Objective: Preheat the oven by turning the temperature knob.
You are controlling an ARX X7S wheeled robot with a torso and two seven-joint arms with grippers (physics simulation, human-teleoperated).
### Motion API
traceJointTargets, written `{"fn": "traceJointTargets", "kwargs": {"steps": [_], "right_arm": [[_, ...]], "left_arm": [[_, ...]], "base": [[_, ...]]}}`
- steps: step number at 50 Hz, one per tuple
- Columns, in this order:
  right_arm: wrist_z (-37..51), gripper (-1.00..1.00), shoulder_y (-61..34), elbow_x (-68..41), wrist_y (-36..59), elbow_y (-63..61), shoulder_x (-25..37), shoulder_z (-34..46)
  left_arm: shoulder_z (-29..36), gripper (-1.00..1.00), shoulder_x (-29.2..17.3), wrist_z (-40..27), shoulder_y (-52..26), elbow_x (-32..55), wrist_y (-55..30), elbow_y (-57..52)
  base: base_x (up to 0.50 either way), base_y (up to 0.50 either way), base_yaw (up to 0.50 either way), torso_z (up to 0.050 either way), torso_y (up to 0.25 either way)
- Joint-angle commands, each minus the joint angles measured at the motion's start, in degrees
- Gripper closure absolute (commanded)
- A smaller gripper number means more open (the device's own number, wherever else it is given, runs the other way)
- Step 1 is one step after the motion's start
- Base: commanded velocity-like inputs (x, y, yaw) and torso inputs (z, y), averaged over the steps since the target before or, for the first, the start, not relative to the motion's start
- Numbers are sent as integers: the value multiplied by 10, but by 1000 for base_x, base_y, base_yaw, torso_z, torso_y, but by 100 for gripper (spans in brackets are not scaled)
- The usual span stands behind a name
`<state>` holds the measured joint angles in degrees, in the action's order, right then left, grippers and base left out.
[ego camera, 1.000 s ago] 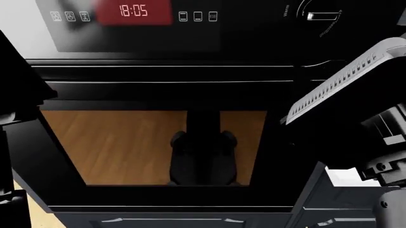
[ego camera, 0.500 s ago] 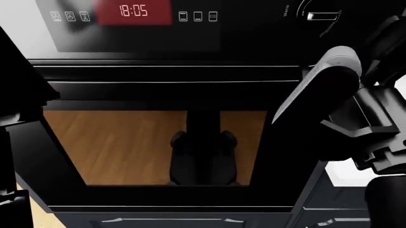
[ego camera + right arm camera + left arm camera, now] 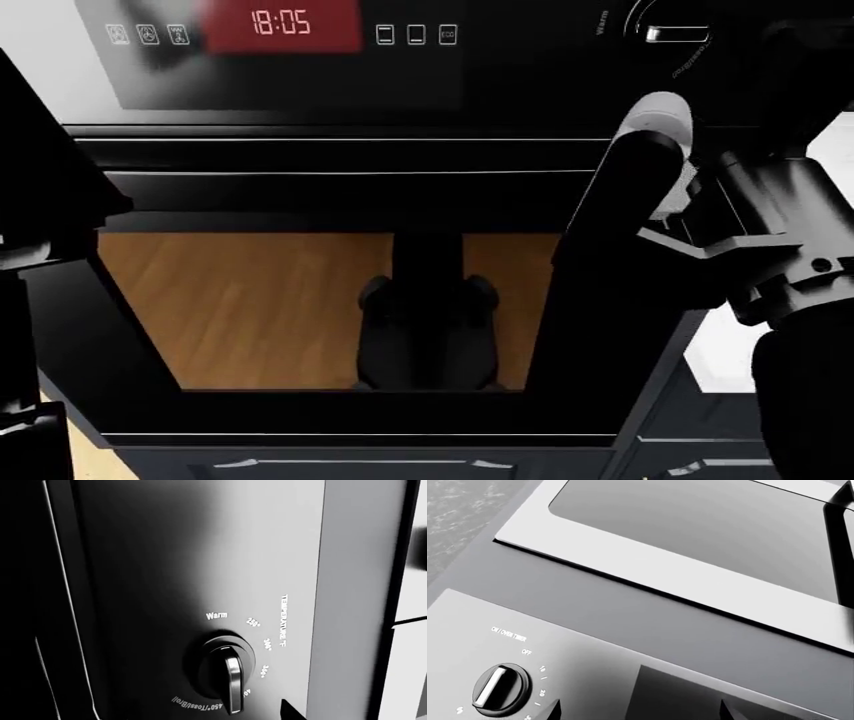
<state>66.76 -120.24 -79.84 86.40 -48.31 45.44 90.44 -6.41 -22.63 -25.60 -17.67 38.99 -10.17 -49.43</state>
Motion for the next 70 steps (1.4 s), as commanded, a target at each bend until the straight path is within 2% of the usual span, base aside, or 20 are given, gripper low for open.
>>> {"fn": "traceJointTargets", "kwargs": {"steps": [1, 15, 43, 57, 58, 70], "right_arm": [[-38, -100, -17, 41, -16, 10, -5, 30], [-125, -100, -55, 123, -35, 23, 1, 77], [-202, -100, -80, 221, -71, 61, -4, 142], [-210, -100, -75, 234, -82, 63, -2, 143], [-210, 100, -73, 234, -81, 60, -1, 144], [-214, 100, -72, 233, -83, 52, 2, 140]], "left_arm": [[3, -100, -2, 0, 3, -1, 3, 0], [4, -100, -4, -2, 4, 1, 6, 1], [9, -100, -9, -4, 3, 0, 11, 4], [10, -100, -13, -9, 3, 3, 12, 2], [10, -100, -13, -9, 3, 3, 12, 2], [13, -100, -13, -7, 6, 0, 17, 5]], "base": [[0, 0, 0, 8, 0], [0, 0, 0, 8, 0], [0, 0, 0, 8, 0], [2, 0, 1, 8, 0], [10, 0, 3, 8, 0], [1, 0, 0, 8, 0]]}}
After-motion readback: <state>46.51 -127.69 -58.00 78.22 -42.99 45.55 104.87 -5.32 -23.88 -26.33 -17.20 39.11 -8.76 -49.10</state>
